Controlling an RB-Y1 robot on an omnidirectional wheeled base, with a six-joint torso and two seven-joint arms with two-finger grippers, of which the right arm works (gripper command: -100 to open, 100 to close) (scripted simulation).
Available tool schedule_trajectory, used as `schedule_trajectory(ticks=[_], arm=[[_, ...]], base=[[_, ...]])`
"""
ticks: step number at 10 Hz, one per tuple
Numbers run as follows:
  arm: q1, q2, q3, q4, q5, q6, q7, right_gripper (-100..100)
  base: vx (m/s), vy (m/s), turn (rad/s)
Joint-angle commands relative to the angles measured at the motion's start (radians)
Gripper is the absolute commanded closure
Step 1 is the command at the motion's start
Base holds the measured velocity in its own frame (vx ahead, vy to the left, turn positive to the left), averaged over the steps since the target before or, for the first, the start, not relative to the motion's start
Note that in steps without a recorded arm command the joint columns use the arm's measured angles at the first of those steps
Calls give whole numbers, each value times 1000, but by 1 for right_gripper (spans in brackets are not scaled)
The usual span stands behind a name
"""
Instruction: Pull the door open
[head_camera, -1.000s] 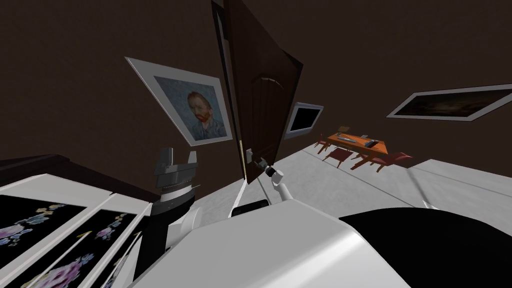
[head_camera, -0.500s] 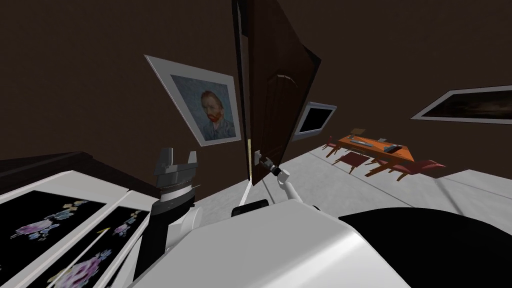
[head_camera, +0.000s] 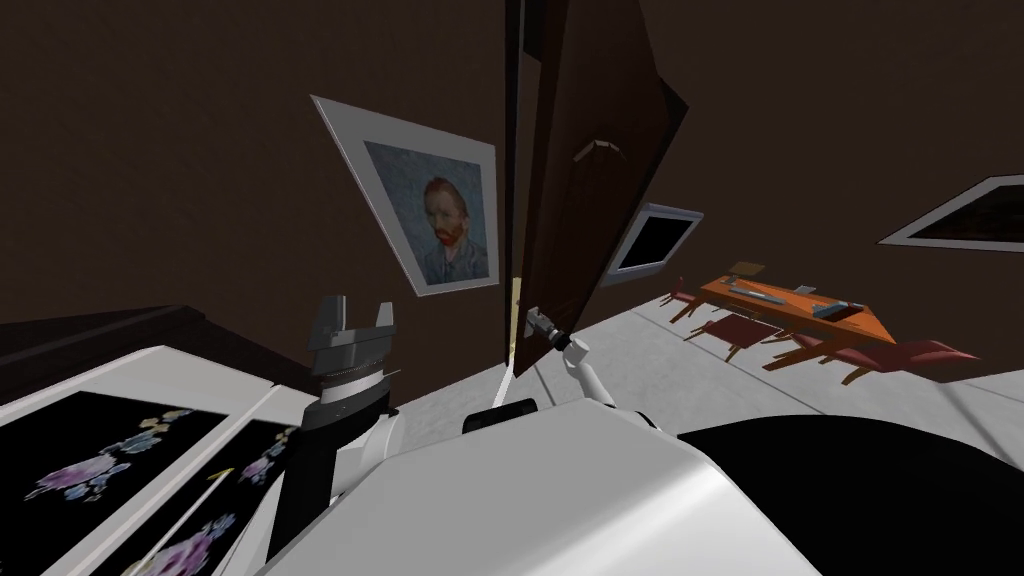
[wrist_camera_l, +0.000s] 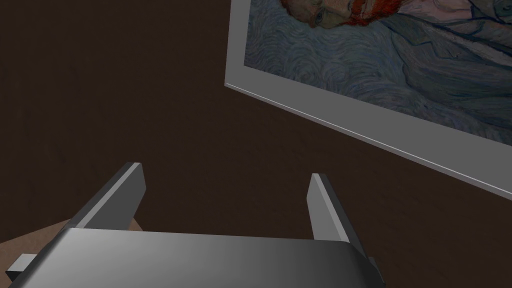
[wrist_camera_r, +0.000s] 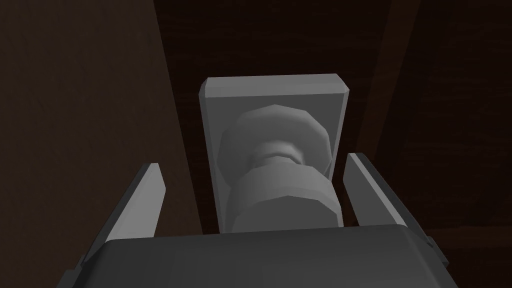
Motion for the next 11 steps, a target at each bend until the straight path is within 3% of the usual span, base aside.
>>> schedule_trajectory(ticks=[1, 2, 3, 8, 11], arm=[[-11, -14, -15, 29, -14, 16, 12, -100], [-8, -9, -8, 17, -8, 9, 6, -100], [-8, -9, -8, 17, -8, 9, 6, 100], [-8, -9, -8, 17, -8, 9, 6, 100], [1, -23, 15, 15, -12, 46, -5, 100]], base=[[67, 28, 29], [29, 11, 7], [1, -5, -24], [-5, -4, 3], [-142, -119, 45]])
